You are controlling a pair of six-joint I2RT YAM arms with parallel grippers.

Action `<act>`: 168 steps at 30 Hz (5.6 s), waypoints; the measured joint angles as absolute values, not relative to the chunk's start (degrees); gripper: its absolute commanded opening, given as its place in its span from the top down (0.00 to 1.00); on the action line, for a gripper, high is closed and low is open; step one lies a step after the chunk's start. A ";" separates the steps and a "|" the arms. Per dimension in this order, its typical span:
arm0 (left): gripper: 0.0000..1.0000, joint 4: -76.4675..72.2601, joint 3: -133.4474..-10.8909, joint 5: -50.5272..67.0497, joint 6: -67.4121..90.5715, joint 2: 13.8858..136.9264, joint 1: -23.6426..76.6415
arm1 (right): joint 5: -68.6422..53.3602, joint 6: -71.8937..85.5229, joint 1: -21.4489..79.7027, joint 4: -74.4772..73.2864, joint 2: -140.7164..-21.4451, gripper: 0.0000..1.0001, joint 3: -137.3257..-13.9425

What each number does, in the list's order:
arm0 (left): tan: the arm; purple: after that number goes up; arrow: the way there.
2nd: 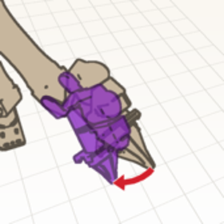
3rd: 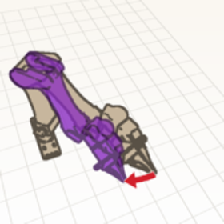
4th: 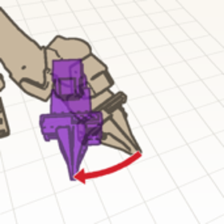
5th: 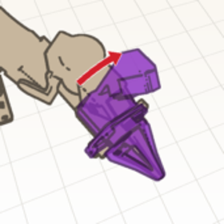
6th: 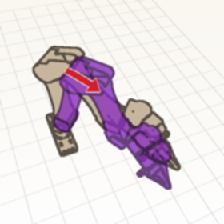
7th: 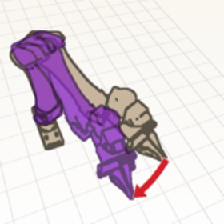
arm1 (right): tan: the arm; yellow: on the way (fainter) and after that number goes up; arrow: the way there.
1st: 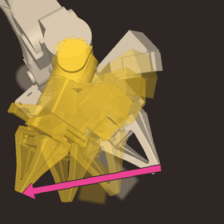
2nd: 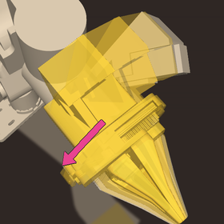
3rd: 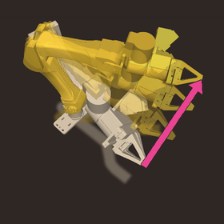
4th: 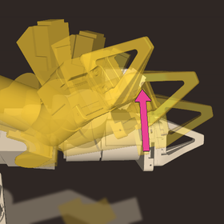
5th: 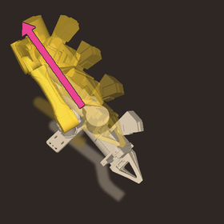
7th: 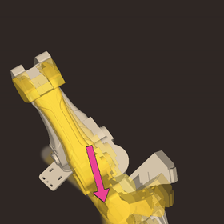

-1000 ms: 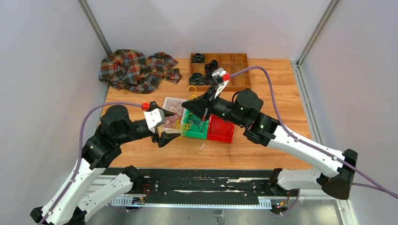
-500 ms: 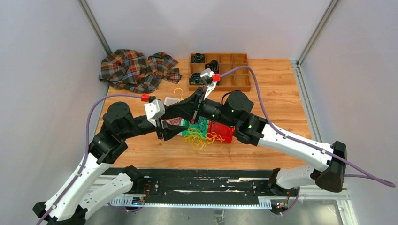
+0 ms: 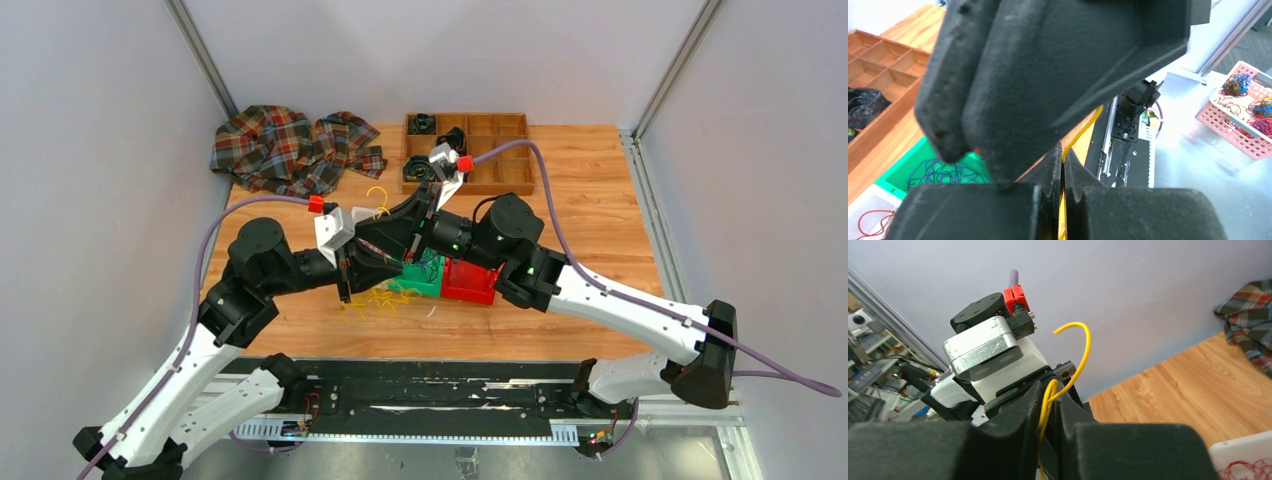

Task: Untangle the cables

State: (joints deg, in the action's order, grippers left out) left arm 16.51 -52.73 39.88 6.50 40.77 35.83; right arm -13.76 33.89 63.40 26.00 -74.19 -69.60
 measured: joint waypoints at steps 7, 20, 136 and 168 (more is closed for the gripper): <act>0.99 18.00 -54.43 39.70 6.42 39.79 35.75 | -11.92 32.08 63.33 24.91 -70.28 0.43 -64.31; 0.99 19.49 -60.34 38.54 5.13 41.10 35.59 | -10.68 20.05 63.24 14.17 -56.36 0.35 -54.35; 0.99 18.76 -115.48 17.98 -30.00 56.27 35.38 | 2.02 19.81 68.20 15.38 -70.74 0.33 -51.07; 0.99 21.06 -105.84 21.21 -29.65 51.59 35.38 | -3.92 9.34 73.71 25.50 -88.84 0.99 -68.82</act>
State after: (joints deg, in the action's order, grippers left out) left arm 21.06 -105.84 21.21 -29.65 51.59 35.38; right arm -3.92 9.34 73.71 25.50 -88.84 -68.82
